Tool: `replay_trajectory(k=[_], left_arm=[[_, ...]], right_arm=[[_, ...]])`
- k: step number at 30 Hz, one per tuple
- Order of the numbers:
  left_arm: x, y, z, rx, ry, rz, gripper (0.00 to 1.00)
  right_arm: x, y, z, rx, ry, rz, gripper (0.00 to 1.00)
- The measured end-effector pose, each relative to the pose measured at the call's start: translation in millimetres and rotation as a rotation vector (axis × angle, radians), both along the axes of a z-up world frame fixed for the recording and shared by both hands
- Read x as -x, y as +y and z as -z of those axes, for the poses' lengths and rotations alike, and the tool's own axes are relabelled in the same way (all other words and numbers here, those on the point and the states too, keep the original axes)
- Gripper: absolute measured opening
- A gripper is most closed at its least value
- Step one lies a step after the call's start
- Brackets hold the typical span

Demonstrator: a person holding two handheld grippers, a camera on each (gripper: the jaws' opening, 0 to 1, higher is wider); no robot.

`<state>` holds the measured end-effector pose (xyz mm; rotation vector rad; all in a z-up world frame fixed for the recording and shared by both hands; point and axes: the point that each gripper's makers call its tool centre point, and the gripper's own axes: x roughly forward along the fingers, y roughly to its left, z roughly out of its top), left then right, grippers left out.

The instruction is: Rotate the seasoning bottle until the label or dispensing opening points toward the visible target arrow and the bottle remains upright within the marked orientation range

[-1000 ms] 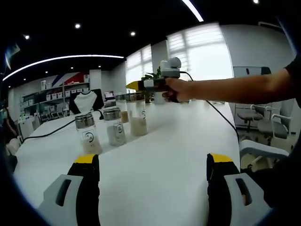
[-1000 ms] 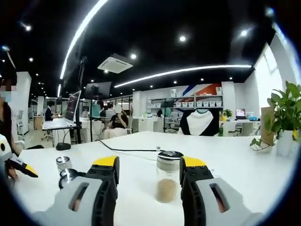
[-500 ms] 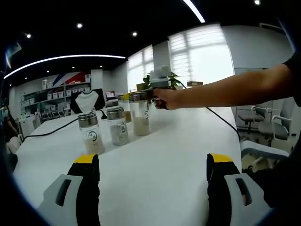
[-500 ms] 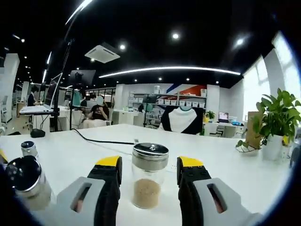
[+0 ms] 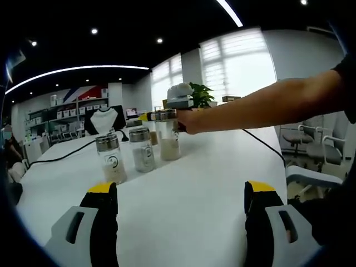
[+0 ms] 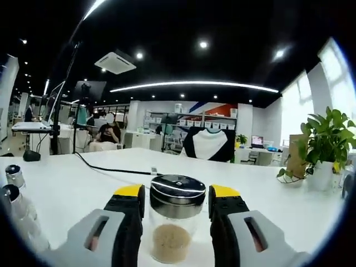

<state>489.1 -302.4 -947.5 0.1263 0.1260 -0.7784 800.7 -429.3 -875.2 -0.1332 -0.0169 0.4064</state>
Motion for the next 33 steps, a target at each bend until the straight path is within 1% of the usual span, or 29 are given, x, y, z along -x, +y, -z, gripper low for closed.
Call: replay_trajectory(k=[2,6,8,9,13,15,17,19,20,23,24,27,29,31,33], left_arm=[[-0.6,0.4,1.4,-0.003,0.002,-0.002,1.0],[-0.3,0.4,0.9,0.001,0.002,0.0,1.0],[-0.4,0.6,0.6,0.0,0.0,-0.001,1.0],[-0.3,0.6,0.4,0.0,0.001,0.0,1.0],[-0.2,0.7,0.5,0.001,0.001,0.001,1.0],[-0.5,0.9,0.3,0.001,0.002,-0.001,1.0],[-0.2,0.5,0.4,-0.001,0.001,0.001,1.0],[-0.1,-0.6,0.9,-0.003,0.0,0.004,1.0],[-0.2,-1.3,1.1,-0.002,0.0,0.005,1.0],[-0.3,-4.8,2.1,-0.001,0.004,0.01,1.0],[0.1,-5.6,2.2,-0.002,0.004,0.012,0.99],[4.9,-10.7,0.5,0.002,-0.006,0.04,0.91],[6.5,-13.4,0.4,0.01,0.0,0.043,0.91],[7.5,-15.5,0.7,0.008,0.001,0.044,0.91],[9.0,-17.5,0.2,-0.005,-0.006,0.048,0.92]], right_arm=[[-0.2,-0.1,4.3,0.025,0.008,0.017,0.41],[-2.4,-1.5,4.0,0.012,0.009,0.028,0.39],[-2.8,-1.0,3.6,0.027,0.011,0.041,0.39],[-3.0,-1.5,3.9,0.009,0.022,0.045,0.39],[-0.7,-4.1,3.5,0.004,0.039,0.03,0.38],[1.3,-8.1,3.7,0.004,0.054,0.046,0.38],[3.2,-12.8,0.3,0.017,0.048,0.062,0.37],[6.3,-15.3,-9.3,0.029,0.018,0.051,0.37],[8.9,-16.6,-15.5,0.021,0.007,0.041,0.37],[13.9,-21.3,-26.5,-0.024,0.004,0.027,0.37],[16.3,-22.7,-28.6,-0.027,0.003,0.022,0.37],[23.8,-28.3,-31.1,-0.003,0.009,0.018,0.37],[29.1,-33.6,-31.2,0.024,0.02,0.022,0.37],[34.0,-38.7,-32.1,0.028,0.027,0.028,0.37],[40.2,-45.8,-30.9,0.021,0.05,0.037,0.37]])
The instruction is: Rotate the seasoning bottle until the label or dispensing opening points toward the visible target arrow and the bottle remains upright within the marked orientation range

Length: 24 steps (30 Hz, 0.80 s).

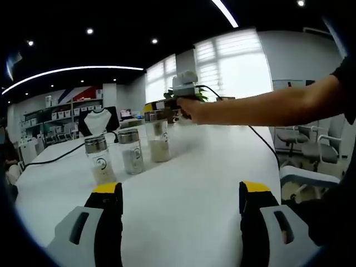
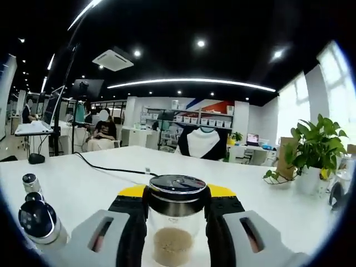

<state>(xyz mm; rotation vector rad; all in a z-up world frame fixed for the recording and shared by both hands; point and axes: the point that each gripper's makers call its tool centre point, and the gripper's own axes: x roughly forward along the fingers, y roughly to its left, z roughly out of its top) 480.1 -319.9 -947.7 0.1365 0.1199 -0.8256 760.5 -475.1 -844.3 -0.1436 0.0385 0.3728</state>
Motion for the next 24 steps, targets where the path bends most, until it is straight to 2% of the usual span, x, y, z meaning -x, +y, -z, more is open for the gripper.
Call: replay_trajectory(k=[6,10,13,16,18,21,24], left_arm=[[2.3,-2.8,3.4,-0.012,0.004,0.014,0.9],[5.1,-7.4,-2.9,0.044,0.004,0.031,0.84],[5.7,-8.4,-5.3,0.046,-0.009,0.034,0.84],[5.2,-8.2,-3.8,0.032,-0.02,0.032,0.83],[5.4,-8.3,-2.2,0.031,-0.011,0.034,0.82],[5.0,-7.5,-5.9,0.038,-0.031,0.028,0.77],[3.6,-5.7,0.7,0.016,0.008,0.013,0.74]], right_arm=[[26.2,-11.6,3.7,-0.029,0.016,-0.033,0.37],[45.1,-17.1,4.6,-0.039,0.024,-0.056,0.37],[60.4,-16.9,3.7,-0.031,0.017,-0.081,0.37],[76.5,-16.1,-0.9,-0.046,0.009,-0.096,0.37],[84.6,-15.5,-5.9,-0.071,0.006,-0.104,0.37],[97.7,-13.1,-16.1,-0.092,-0.019,-0.122,0.37],[110.2,-8.4,-21.0,-0.08,-0.032,-0.141,0.37]])
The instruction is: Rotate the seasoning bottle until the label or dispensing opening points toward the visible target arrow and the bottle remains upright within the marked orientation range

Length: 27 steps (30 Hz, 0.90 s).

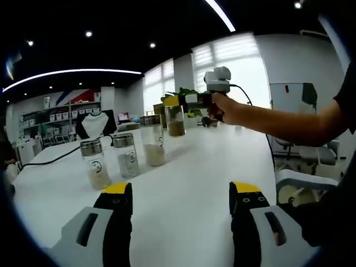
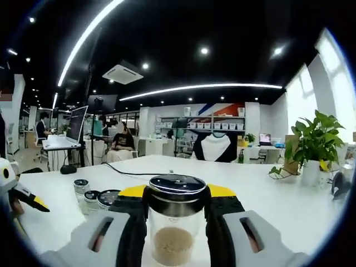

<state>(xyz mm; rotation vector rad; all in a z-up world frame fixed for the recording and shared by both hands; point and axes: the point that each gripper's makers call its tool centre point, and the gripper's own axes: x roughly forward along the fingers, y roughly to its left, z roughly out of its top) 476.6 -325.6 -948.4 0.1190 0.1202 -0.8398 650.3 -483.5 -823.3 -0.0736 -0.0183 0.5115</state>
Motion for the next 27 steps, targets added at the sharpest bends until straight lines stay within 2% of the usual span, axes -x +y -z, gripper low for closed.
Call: replay_trajectory(k=[4,6,7,11,14,15,16,18,20,24,27], left_arm=[[-0.9,0.8,-7.3,0.009,-0.06,-0.009,0.71],[0.4,0.9,-9.5,0.028,-0.052,-0.003,0.63],[0.8,0.4,-9.6,0.039,-0.039,0.001,0.62],[-0.2,1.2,-13.7,0.052,-0.062,-0.009,0.59],[-0.2,1.9,-18.3,0.066,-0.091,-0.011,0.55],[-0.3,1.8,-18.7,0.069,-0.09,-0.013,0.55],[-3.5,6.3,-15.4,0.073,-0.056,-0.051,0.55],[-4.0,6.8,-14.1,0.043,-0.074,-0.041,0.51],[-3.4,7.3,-18.2,0.049,-0.103,-0.045,0.51],[-2.8,7.4,-21.3,0.06,-0.104,-0.045,0.51],[-1.0,5.3,-23.3,0.065,-0.114,-0.032,0.52]], right_arm=[[15.9,2.1,-3.2,-0.004,-0.005,-0.019,0.37],[23.8,3.4,-3.8,-0.015,-0.007,-0.031,0.37],[27.4,4.4,-3.5,-0.019,-0.005,-0.038,0.37],[47.3,14.5,-1.3,-0.04,0.005,-0.087,0.37],[63.7,27.5,-2.4,-0.057,0.001,-0.144,0.37],[65.8,29.4,-2.3,-0.058,0.001,-0.152,0.37],[72.6,35.8,-0.9,-0.055,0.006,-0.178,0.37],[80.0,42.9,0.9,-0.056,0.007,-0.2,0.37],[90.3,53.8,4.6,-0.048,0.014,-0.24,0.37],[108.9,73.0,9.1,-0.05,0.022,-0.301,0.37],[126.7,90.9,10.6,-0.058,0.025,-0.379,0.37]])
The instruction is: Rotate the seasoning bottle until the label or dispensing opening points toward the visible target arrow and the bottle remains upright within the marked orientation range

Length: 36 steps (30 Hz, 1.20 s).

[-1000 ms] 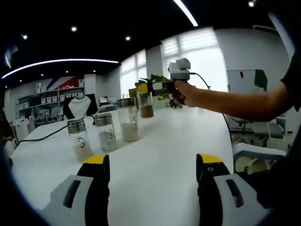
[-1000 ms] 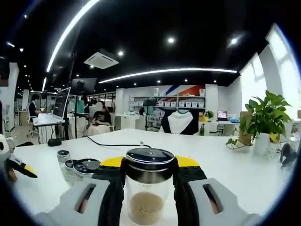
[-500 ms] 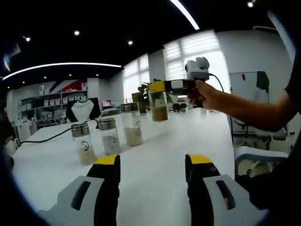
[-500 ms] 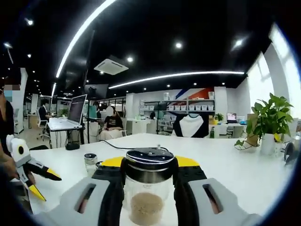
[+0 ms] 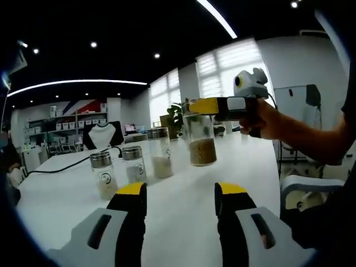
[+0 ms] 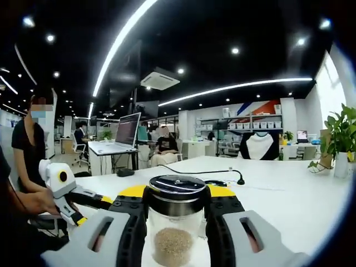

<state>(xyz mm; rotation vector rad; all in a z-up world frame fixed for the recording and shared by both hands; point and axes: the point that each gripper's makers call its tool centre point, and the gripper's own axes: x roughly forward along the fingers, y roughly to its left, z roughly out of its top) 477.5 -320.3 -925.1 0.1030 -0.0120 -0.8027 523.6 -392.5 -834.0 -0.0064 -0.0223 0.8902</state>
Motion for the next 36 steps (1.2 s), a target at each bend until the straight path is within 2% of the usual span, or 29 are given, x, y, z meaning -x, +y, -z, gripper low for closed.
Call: replay_trajectory(k=[2,4,7,9,18,21,25,27,31,36], left_arm=[[2.6,-3.6,-0.5,-0.003,0.001,0.019,0.5],[8.6,-10.7,9.3,-0.009,0.088,0.059,0.49],[8.6,-16.5,12.9,-0.056,0.052,0.069,0.56],[14.6,-23.0,15.5,-0.085,0.048,0.113,0.58],[16.7,-25.9,12.1,-0.073,0.032,0.129,0.63],[20.1,-27.7,4.1,-0.039,0.009,0.149,0.63],[24.5,-31.1,-5.5,-0.013,-0.054,0.175,0.58],[26.4,-33.4,-5.2,-0.015,-0.047,0.189,0.55],[31.7,-38.6,-2.4,0.011,-0.003,0.225,0.43],[35.5,-41.9,-4.7,0.047,0.029,0.237,0.42]], right_arm=[[9.4,8.8,1.2,-0.015,0.01,-0.044,0.37],[15.1,14.6,3.4,-0.015,0.013,-0.067,0.37],[26.3,27.4,9.0,0.012,-0.004,-0.111,0.37],[28.8,31.6,11.4,0.017,0.001,-0.129,0.37],[54.8,53.0,13.4,0.002,0.008,-0.247,0.37],[63.7,59.2,12.1,-0.004,0.004,-0.286,0.37],[71.2,64.4,11.7,-0.015,0.01,-0.317,0.37],[75.0,66.9,12.8,-0.011,0.006,-0.33,0.37],[80.1,69.7,12.1,-0.002,-0.015,-0.347,0.37],[81.2,65.7,8.9,-0.03,-0.012,-0.388,0.37]])
